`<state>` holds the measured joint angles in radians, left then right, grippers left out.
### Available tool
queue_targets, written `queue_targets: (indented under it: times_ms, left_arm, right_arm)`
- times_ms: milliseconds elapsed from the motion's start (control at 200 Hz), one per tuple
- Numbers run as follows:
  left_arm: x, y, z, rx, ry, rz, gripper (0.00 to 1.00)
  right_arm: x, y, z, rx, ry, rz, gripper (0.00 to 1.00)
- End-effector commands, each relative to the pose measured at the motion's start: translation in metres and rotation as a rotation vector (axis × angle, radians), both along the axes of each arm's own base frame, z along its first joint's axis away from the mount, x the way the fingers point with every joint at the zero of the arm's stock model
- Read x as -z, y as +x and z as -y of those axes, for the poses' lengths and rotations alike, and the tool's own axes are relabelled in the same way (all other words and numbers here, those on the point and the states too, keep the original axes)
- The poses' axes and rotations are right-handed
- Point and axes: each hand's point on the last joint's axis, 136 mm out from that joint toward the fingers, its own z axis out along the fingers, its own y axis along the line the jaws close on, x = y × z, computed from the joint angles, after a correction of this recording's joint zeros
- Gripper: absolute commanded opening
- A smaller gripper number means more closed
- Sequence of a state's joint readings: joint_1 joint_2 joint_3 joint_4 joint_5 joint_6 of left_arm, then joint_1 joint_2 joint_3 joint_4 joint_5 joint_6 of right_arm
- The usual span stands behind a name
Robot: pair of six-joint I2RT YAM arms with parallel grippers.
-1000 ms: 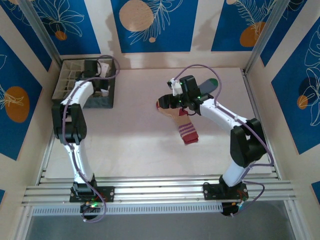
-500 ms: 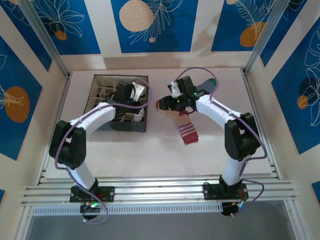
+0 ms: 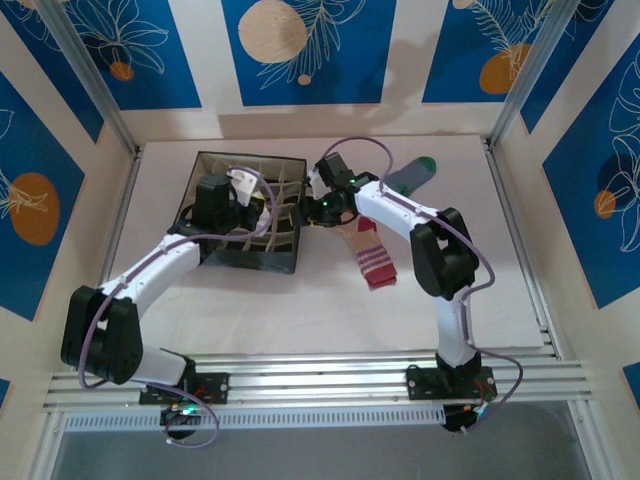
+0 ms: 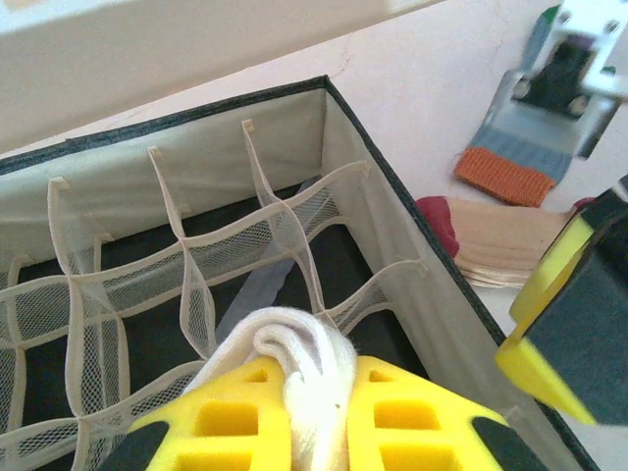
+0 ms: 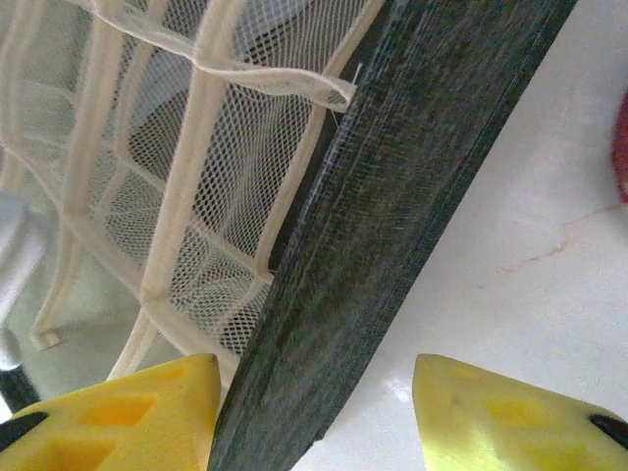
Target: Roll the socks
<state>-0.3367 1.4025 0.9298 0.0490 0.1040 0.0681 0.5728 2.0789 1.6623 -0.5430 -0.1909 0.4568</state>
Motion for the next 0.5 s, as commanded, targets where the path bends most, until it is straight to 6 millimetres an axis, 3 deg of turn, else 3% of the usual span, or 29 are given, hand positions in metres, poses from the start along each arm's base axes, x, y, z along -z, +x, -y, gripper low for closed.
queue_targets:
  times_ms: [0, 190, 495]
  left_arm:
    - [-0.02, 0.013, 0.005, 0.038, -0.039, 0.131, 0.0]
    - [-0.004, 0.028, 0.008, 0.061, -0.037, 0.182, 0.0]
    - [0.043, 0.045, 0.01, 0.042, -0.057, 0.125, 0.0]
  right_arm:
    - [0.0, 0.0, -0.002, 0.017, -0.015, -0.037, 0.53]
    - [0.006, 0.01, -0.002, 0.037, -0.04, -0.031, 0.48]
    - [0.011, 0.025, 0.001, 0.054, -0.054, -0.034, 0.46]
